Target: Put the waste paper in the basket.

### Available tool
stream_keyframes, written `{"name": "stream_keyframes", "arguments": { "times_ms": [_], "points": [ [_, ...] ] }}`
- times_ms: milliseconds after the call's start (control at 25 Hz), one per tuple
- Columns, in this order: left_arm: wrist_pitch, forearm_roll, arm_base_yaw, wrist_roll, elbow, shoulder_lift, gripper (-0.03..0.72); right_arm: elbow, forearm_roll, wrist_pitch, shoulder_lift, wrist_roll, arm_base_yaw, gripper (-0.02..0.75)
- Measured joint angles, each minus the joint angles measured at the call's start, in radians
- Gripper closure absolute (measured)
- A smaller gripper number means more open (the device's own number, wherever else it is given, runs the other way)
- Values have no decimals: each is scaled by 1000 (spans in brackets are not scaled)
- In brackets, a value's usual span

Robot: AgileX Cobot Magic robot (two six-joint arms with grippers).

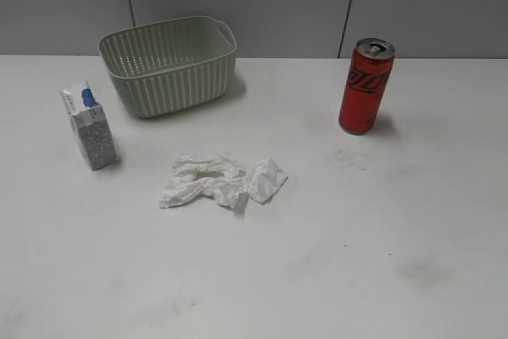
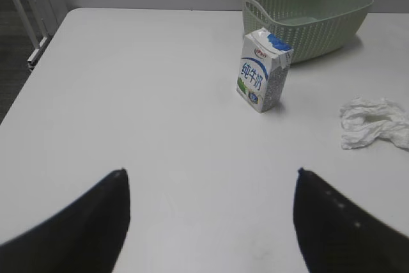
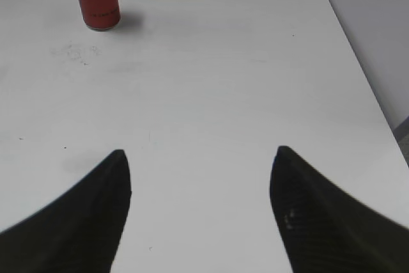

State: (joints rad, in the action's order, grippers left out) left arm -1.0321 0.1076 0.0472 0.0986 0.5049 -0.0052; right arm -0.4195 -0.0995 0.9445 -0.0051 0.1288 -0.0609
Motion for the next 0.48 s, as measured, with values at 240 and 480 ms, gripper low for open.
{"name": "stream_keyframes", "arguments": {
  "times_ms": [240,480],
  "points": [
    [0,0,0,0,0,0,97,0,0,0,0,0,0,221],
    [0,0,0,0,0,0,97,0,0,0,0,0,0,221]
  ]
}}
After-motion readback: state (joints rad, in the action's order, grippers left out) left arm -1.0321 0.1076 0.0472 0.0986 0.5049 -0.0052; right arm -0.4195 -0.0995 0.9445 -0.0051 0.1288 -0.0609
